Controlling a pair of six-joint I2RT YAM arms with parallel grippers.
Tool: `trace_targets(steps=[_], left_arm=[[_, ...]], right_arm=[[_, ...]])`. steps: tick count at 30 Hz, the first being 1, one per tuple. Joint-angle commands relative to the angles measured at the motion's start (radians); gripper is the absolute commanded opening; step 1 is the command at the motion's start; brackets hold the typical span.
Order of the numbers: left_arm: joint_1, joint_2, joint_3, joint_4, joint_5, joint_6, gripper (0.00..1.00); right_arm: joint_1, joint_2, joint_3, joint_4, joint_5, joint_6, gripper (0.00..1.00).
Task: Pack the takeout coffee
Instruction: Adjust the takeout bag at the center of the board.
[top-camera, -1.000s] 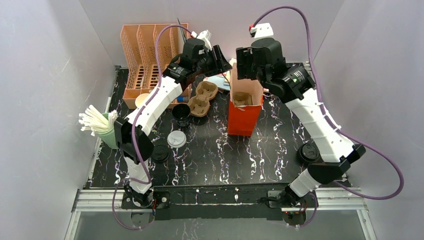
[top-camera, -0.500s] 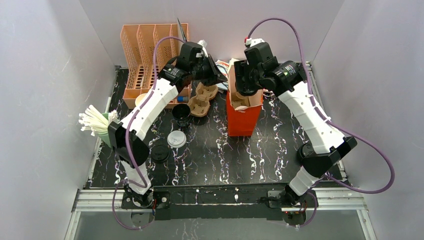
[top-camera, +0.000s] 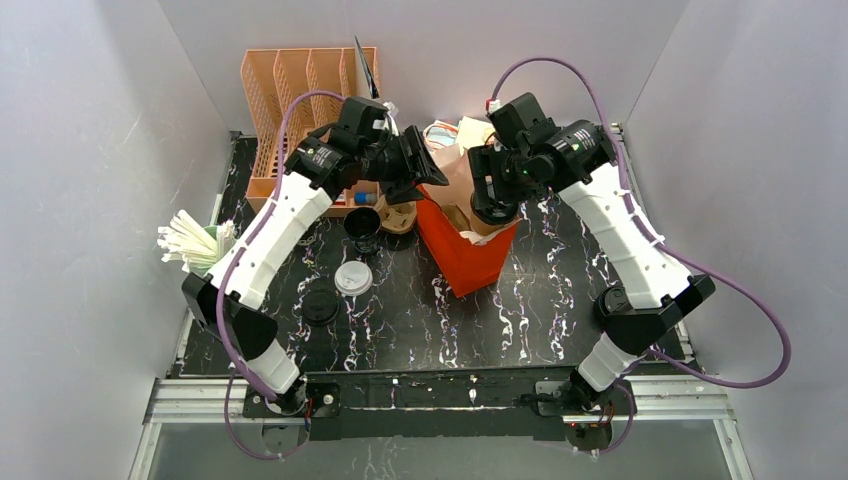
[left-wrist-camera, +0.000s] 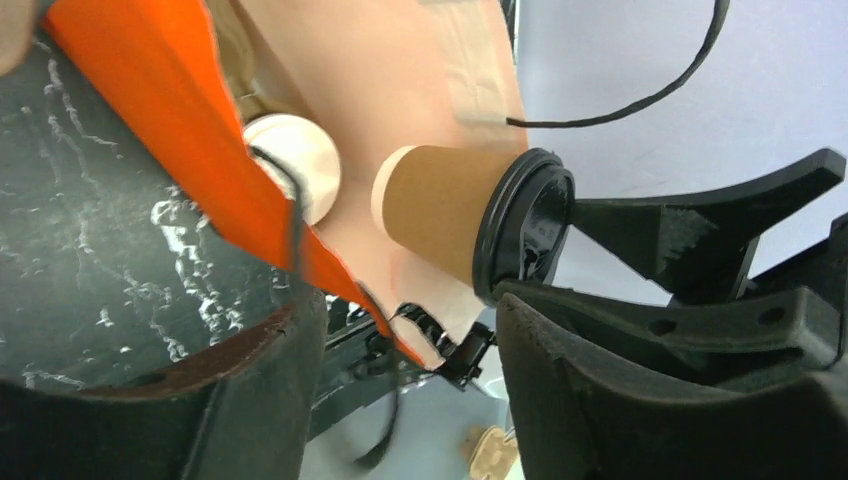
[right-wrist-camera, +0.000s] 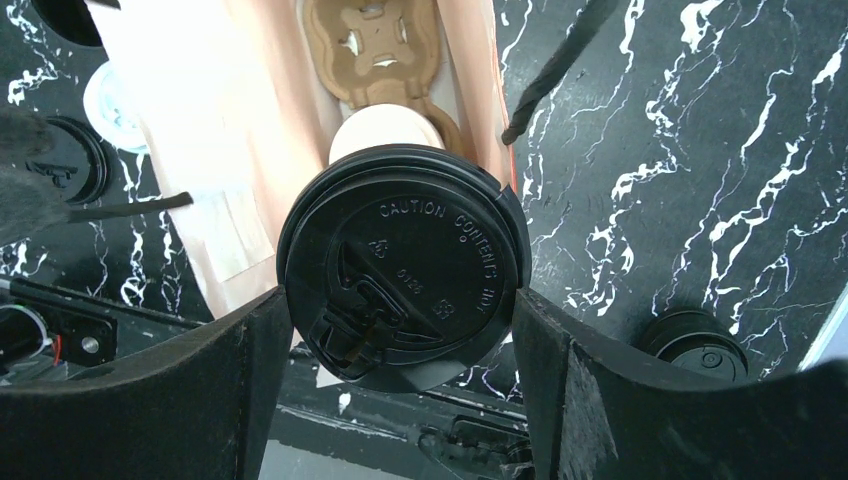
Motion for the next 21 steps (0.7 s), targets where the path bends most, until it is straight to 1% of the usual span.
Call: trace_targets(steps=[1, 3, 6, 9, 13, 15, 16, 17, 18, 19, 21], left_arm=[[0.041, -0.040, 0.102, -0.191, -0.055, 0.119, 0.65], [0.101, -0.040, 0.108, -0.212, -0.025, 0.149, 0.69], [0.171, -0.018, 0.138, -0.233, -0.010, 0.226, 0.69], [0.174, 0.046, 0.192, -0.227, 0.010, 0.365, 0.70], [0.174, 0.152, 0.216, -0.171, 0.120, 0.574, 0.68], [0.174, 0.194, 0.261, -0.130, 0.139, 0.609, 0.69], [0.174, 0.235, 0.317, -0.126, 0.161, 0.620, 0.70], [0.172, 0.266, 0.350, -0.113, 0.172, 0.620, 0.77], [0.171, 0.281, 0.354, -0.085, 0.167, 0.611, 0.81], [0.170, 0.284, 0.333, -0.037, 0.160, 0.600, 0.85], [0.168, 0.265, 0.271, 0.053, 0.116, 0.587, 0.88]], right_arm=[[-0.001, -0.010, 0.015, -0.036, -0.034, 0.011, 0.18], [-0.001, -0.007, 0.001, -0.022, -0.028, 0.012, 0.18], [-0.002, -0.005, -0.001, 0.020, -0.027, -0.004, 0.18], [-0.002, 0.024, 0.021, 0.029, -0.020, -0.019, 0.17], [-0.002, 0.041, 0.023, 0.047, -0.025, -0.025, 0.17], [-0.002, 0.041, 0.021, 0.058, -0.026, -0.028, 0.17], [-0.002, 0.044, 0.023, 0.057, -0.023, -0.028, 0.17], [-0.002, 0.046, 0.023, 0.057, -0.020, -0.028, 0.17], [-0.001, 0.048, 0.021, 0.056, -0.018, -0.027, 0.17], [-0.002, 0.051, 0.018, 0.058, -0.017, -0.027, 0.17], [-0.002, 0.051, 0.008, 0.067, -0.017, -0.028, 0.17]])
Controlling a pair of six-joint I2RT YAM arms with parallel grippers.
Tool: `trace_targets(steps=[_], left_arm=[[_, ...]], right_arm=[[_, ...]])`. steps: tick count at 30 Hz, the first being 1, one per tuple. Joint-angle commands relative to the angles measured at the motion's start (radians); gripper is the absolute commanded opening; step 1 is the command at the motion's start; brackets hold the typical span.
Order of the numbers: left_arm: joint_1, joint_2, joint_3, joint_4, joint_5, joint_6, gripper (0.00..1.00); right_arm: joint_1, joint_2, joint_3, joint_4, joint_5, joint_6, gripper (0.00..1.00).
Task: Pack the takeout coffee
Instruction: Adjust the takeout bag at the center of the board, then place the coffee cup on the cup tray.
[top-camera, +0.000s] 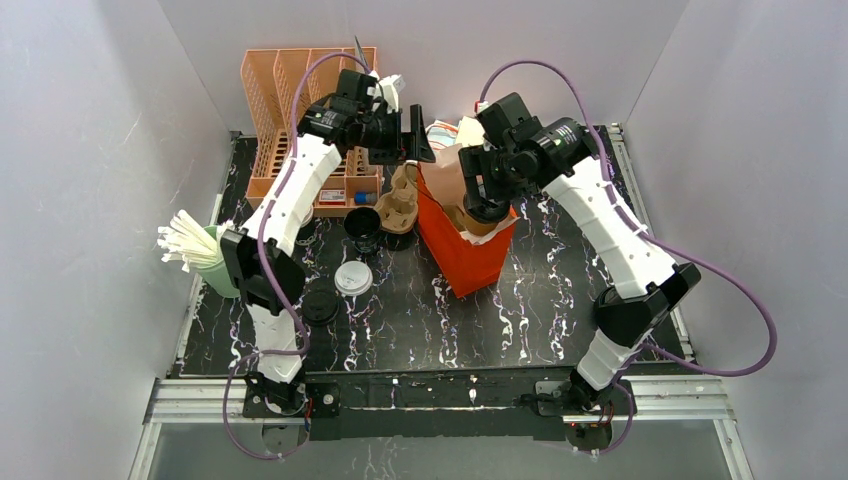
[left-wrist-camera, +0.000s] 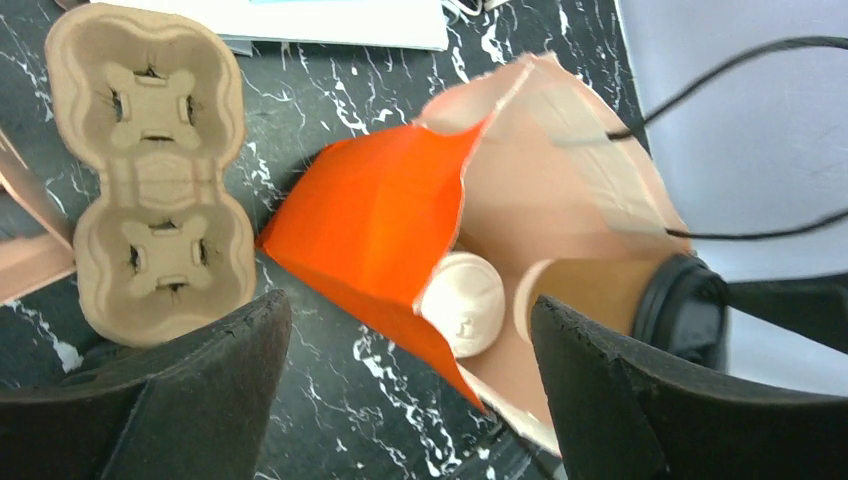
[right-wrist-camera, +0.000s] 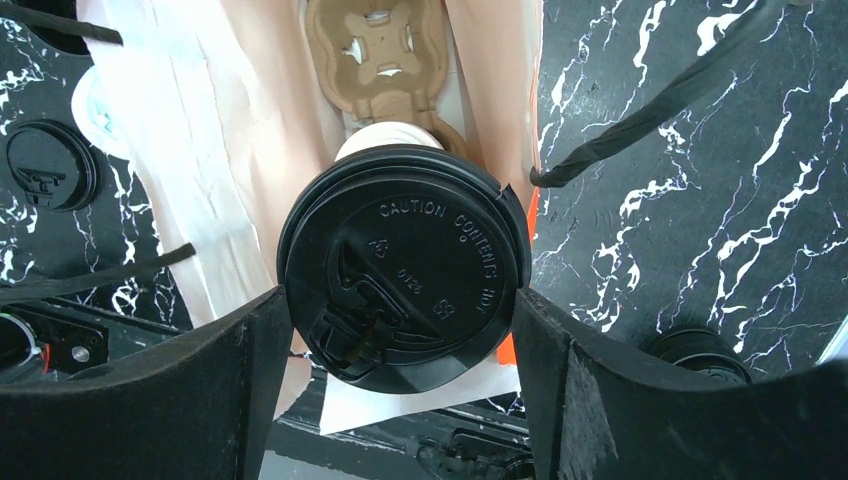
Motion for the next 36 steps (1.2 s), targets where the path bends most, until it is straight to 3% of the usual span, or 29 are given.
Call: trace_targets(steps=[1, 8, 15, 23, 29, 36], left_arm=[[-0.003, -0.046, -0.061, 0.175, -0.002, 0.044, 0.88], [-0.003, -0.012, -0.078, 0.248, -0.050, 0.099, 0.83], [-0.028, 0.011, -0.112, 0.305, 0.097, 0.184, 0.68], [-0.049, 0.010, -0.147, 0.306, 0.036, 0.194, 0.53], [-0.086, -0.002, -0.137, 0.266, -0.027, 0.249, 0.51], [-0.108, -0.116, -0.233, 0.239, -0.061, 0.246, 0.28]], right_arm=[[-0.001, -0.005, 0.009, 0.040, 0.006, -0.016, 0.17], [-0.001, 0.017, 0.018, 0.055, 0.004, -0.026, 0.16], [-0.001, 0.038, 0.026, 0.060, 0.003, -0.030, 0.16], [-0.003, 0.048, 0.035, 0.032, -0.010, -0.020, 0.15], [-0.003, -0.024, -0.040, -0.006, -0.049, 0.011, 0.13], [-0.003, -0.025, 0.065, -0.004, -0.023, -0.012, 0.12]])
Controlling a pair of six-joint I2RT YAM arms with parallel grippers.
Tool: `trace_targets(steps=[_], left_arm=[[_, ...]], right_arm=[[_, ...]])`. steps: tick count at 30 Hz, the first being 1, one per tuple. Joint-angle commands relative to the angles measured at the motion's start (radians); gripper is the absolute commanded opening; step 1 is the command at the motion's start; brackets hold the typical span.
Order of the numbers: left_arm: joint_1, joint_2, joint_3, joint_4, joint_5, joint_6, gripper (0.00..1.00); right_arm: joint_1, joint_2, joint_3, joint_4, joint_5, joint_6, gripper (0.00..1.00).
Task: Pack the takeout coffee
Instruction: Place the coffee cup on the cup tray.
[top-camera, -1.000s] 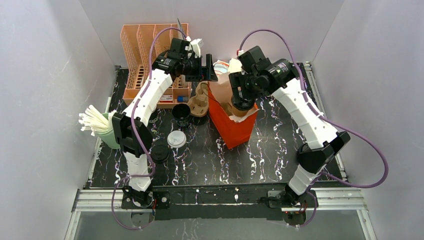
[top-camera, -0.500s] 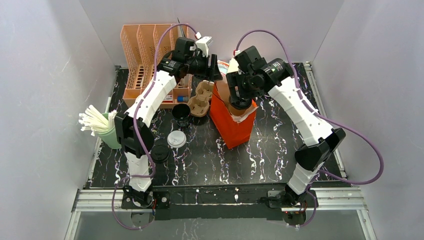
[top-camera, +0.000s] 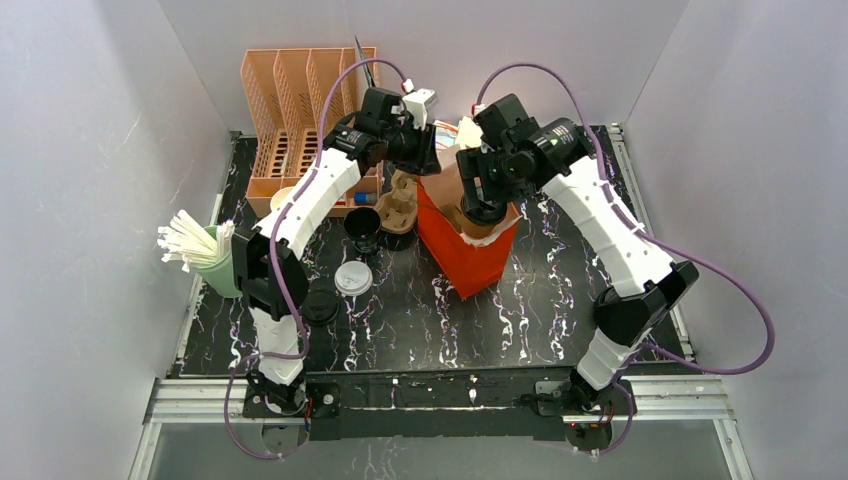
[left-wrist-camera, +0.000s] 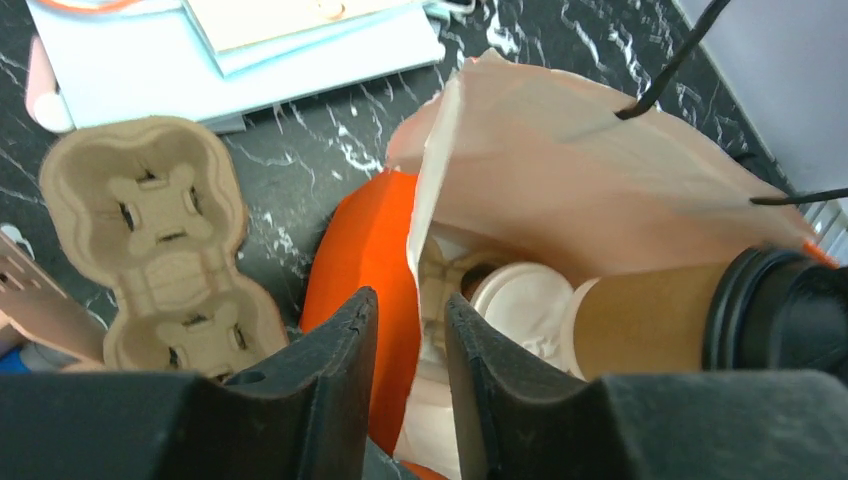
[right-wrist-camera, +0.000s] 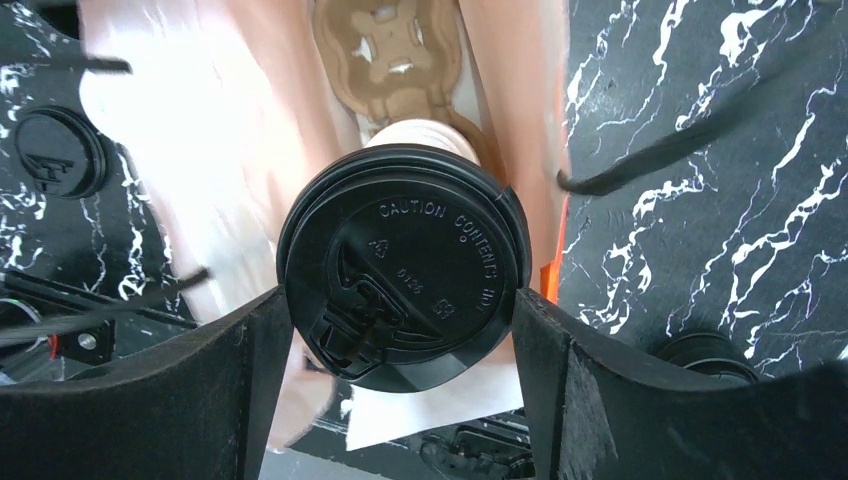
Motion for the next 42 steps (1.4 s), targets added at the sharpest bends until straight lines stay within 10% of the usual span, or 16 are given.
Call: trace_targets(steps=[1, 7, 17, 28, 42], left_arm=[[-0.029, -0.142, -0.083, -0.047, -0.031, 0.015, 0.24], [-0.089, -0.272, -0.201, -0.053, -0.048, -0.005, 0.00], [-0.168, -0.478, -0.369, 0.028, -0.135, -0.002, 0.00], [-0.188, -0.675, -0.621, 0.262, -0.100, -0.042, 0.00], [-0.187, -0.629, -0.714, 0.385, -0.027, -0.281, 0.00]], right_arm=[[-0.002, -0.026, 0.114, -0.024, 0.009, -0.009, 0.12], [-0.002, -0.065, 0.064, -0.015, -0.031, -0.039, 0.12], [0.058, -0.313, -0.274, 0.192, -0.145, -0.104, 0.17], [0.396, -0.367, -0.424, 0.293, 0.212, -0.028, 0.12], [0.441, -0.301, -0.511, 0.453, 0.433, -0.068, 0.08]])
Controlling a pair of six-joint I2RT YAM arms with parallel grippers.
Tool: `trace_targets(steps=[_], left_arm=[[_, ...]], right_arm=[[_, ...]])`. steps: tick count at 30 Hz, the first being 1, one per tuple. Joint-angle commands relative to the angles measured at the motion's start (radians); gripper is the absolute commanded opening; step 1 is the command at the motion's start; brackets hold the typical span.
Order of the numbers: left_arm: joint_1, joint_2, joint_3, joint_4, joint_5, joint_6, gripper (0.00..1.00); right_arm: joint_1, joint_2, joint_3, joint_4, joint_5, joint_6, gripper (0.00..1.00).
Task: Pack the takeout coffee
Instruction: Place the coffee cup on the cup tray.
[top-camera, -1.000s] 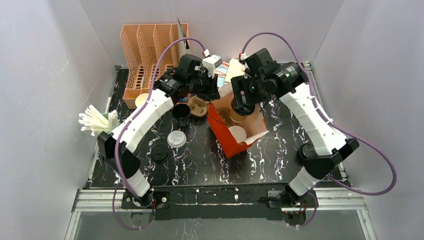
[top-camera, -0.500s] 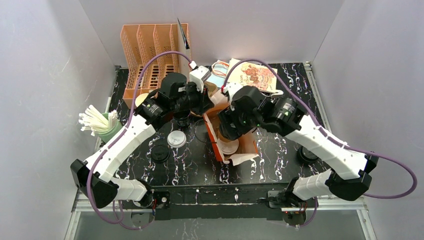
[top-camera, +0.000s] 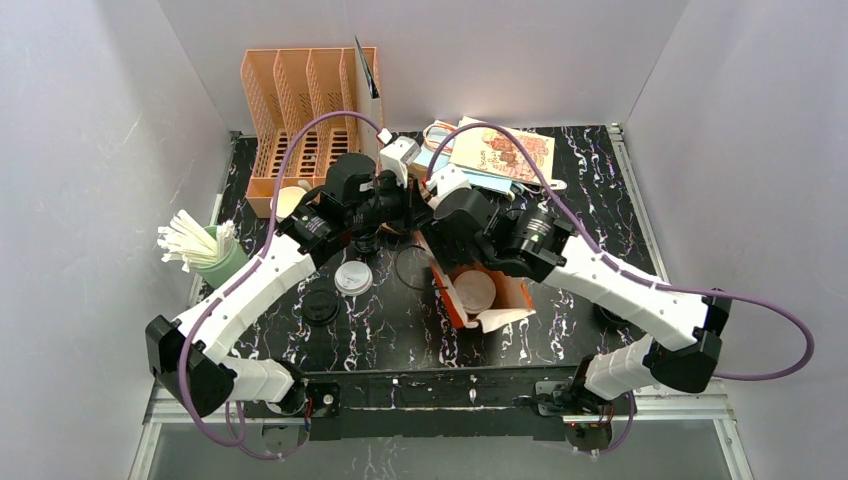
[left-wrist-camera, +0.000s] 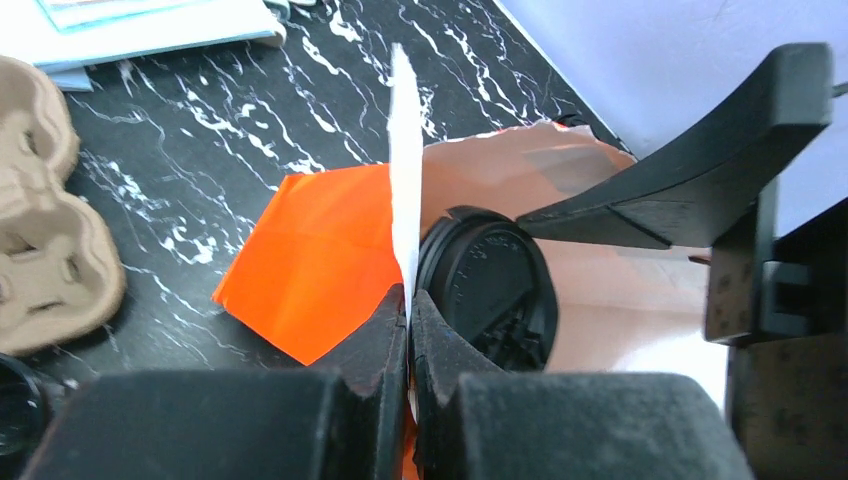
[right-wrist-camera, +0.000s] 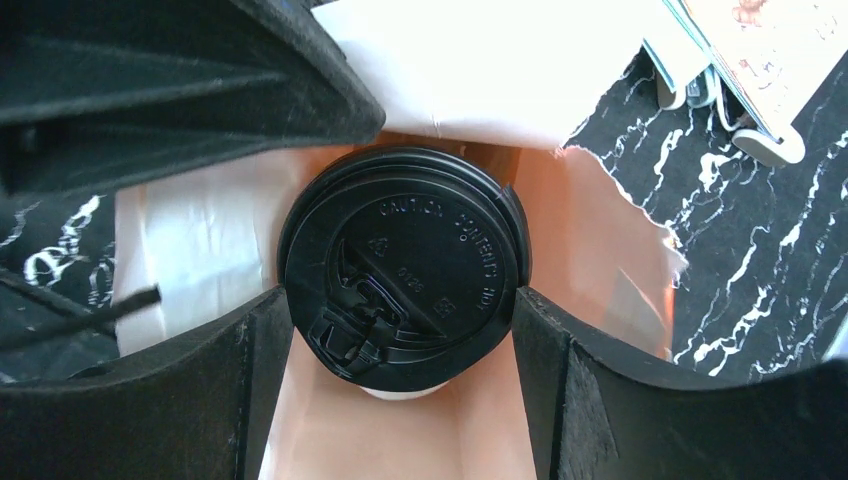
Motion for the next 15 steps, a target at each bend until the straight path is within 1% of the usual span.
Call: trace_targets(steps=[1, 4, 9, 15], left_arm=[[-0.004, 0.021, -0.032, 0.087, 0.058, -0.142, 0.00], [-0.003, 0.049, -0.021, 0.056, 0.088, -0.148, 0.00], [-0.004, 0.067, -0.021, 0.016, 0.114, -0.133, 0.00], [-0.004, 0.089, 0.007, -0.068, 0.121, -0.086, 0.00]], right_arm=[[-0.013, 0.015, -0.026, 0.073, 0.064, -0.008, 0.08], [-0.034, 0.010, -0.051, 0.063, 0.017, 0.026, 0.08], [-0.039, 0.000, -0.124, 0.077, 0.029, 0.053, 0.06], [-0.055, -0.001, -0.183, 0.100, 0.002, 0.065, 0.05]])
